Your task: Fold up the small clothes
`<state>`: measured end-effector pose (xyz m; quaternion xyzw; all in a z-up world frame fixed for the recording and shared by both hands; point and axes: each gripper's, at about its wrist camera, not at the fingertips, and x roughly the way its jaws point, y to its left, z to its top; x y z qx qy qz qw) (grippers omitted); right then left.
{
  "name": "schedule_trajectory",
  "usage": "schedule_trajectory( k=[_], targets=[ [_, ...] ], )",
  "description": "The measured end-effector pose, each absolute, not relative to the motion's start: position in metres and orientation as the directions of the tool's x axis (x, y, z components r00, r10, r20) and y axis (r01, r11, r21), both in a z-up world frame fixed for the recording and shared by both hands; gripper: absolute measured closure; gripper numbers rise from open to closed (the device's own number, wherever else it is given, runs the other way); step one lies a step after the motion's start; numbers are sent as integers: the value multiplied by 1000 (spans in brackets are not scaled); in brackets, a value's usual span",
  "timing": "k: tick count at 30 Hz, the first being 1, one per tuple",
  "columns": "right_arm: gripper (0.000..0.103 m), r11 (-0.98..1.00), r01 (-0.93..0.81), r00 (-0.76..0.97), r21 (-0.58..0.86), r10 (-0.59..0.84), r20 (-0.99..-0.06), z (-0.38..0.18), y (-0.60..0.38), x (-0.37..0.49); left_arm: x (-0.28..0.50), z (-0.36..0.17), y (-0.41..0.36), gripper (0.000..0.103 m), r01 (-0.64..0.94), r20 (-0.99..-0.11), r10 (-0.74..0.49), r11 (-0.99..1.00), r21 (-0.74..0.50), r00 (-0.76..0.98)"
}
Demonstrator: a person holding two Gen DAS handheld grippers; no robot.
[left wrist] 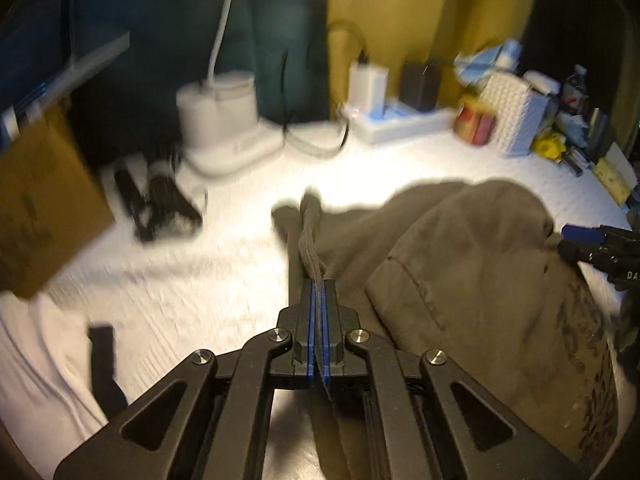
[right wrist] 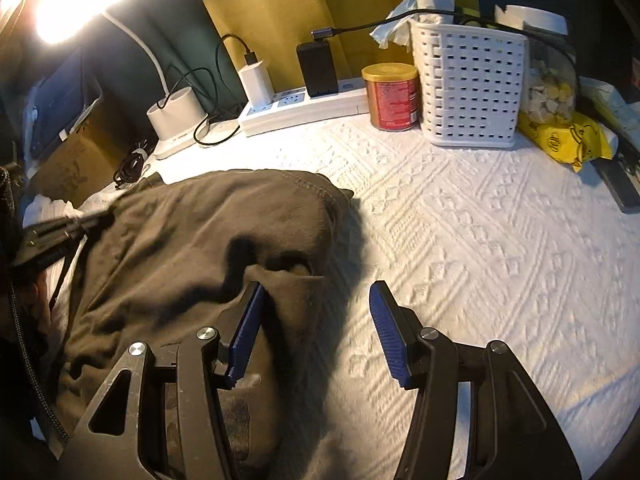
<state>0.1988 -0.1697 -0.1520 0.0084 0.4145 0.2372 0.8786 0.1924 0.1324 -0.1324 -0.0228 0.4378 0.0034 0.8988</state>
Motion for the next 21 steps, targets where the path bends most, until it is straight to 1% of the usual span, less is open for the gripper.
schedule_trajectory(
  k=[4,6,8,9,10,11,16,17,18,19,20,21],
  targets=[
    [46,889,-398,548,225,427,-719,-151,-169,208,192,-120,131,101,-45,-766,-10,998,-50,643],
    [46,890,-386,544,241,431,-720,-151,-172,214,191,-112,129,100,-24,-745,-51,996,-90,665],
    [46,889,-379,544,257,438,-716,-151,-174,219,193,-110,122,86,7,-738,-85,994,-109,670],
    [46,890,-373,546,263,439,-714,-150,-175,220,195,-112,118,63,29,-736,-104,993,-114,669],
    [46,890,-365,548,274,443,-709,-150,-176,223,197,-115,112,45,55,-736,-128,991,-123,664],
    [46,889,-360,549,283,447,-706,-149,-177,224,199,-117,108,43,72,-737,-146,989,-132,660],
    [46,883,-330,558,335,469,-685,-146,-185,234,210,-142,96,43,111,-787,-179,984,-140,590],
    [49,878,-327,555,348,477,-682,-147,-186,237,210,-145,95,43,121,-790,-188,982,-144,584],
    [56,875,-324,549,360,484,-681,-148,-186,240,209,-147,92,44,135,-785,-180,983,-123,593],
    [60,872,-322,541,369,489,-685,-150,-185,244,209,-148,89,45,154,-784,-175,983,-102,595],
    [67,868,-318,527,382,497,-690,-154,-184,249,208,-148,88,50,165,-780,-171,982,-88,602],
    [74,861,-314,511,400,509,-693,-158,-183,253,208,-147,88,74,169,-777,-165,983,-76,607]
  ],
)
